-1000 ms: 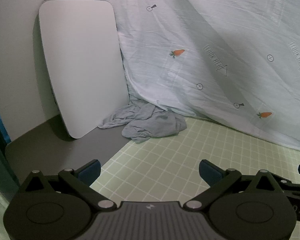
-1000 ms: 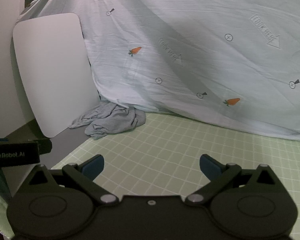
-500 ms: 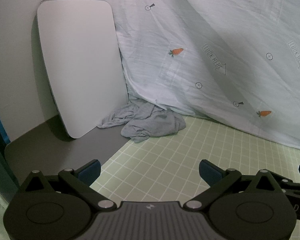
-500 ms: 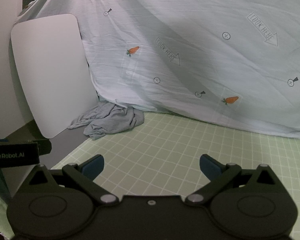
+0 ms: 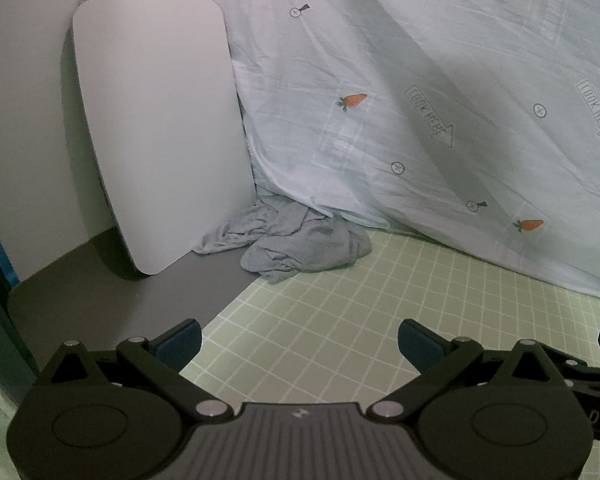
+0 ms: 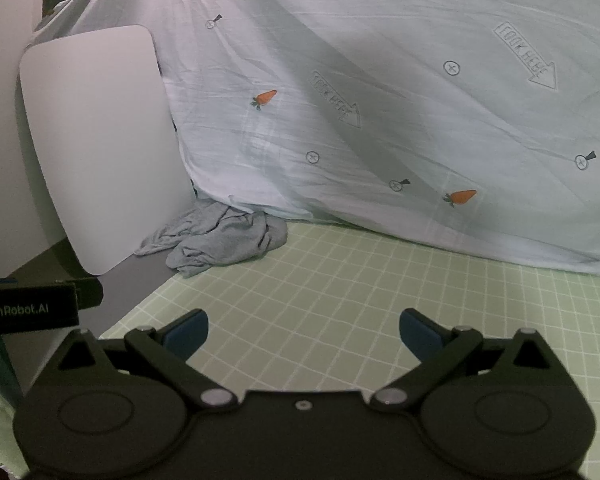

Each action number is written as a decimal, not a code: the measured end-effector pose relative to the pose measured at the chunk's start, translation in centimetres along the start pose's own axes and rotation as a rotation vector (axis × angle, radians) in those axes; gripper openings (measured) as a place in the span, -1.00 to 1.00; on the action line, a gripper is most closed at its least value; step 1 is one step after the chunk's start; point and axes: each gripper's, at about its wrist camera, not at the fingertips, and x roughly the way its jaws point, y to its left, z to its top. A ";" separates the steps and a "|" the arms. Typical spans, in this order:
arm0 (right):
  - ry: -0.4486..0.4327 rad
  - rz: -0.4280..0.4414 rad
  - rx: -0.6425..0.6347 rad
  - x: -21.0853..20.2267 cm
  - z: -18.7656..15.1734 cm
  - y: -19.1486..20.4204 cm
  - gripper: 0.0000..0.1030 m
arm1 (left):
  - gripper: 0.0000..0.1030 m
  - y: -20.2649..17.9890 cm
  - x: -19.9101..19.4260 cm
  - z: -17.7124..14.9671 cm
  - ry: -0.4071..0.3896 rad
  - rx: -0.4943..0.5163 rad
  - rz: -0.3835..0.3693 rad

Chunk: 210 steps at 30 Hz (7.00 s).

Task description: Fold clothes

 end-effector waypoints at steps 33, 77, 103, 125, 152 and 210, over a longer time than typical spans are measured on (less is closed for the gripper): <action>0.018 -0.011 0.017 0.4 -0.2 -0.1 1.00 | 1.00 -0.9 0.8 0.0 0.027 0.003 -0.012; 0.331 0.167 -0.080 45.9 9.0 7.1 0.41 | 0.65 7.2 41.9 8.1 0.345 -0.243 0.040; 0.431 0.327 -0.213 27.6 -0.8 10.6 -0.83 | -0.85 4.0 19.4 -4.0 0.547 -0.091 -0.067; 0.357 0.019 0.138 11.6 -5.7 -7.6 0.16 | -0.43 -9.5 8.8 -5.3 0.487 -0.138 -0.448; 0.357 -0.186 0.219 6.6 -9.3 -16.4 0.34 | -0.22 -10.8 7.1 -7.3 0.482 -0.105 -0.318; 0.286 -0.704 0.611 -3.8 -13.1 -33.2 0.10 | 0.20 -16.8 19.9 -4.1 0.597 -0.029 -0.391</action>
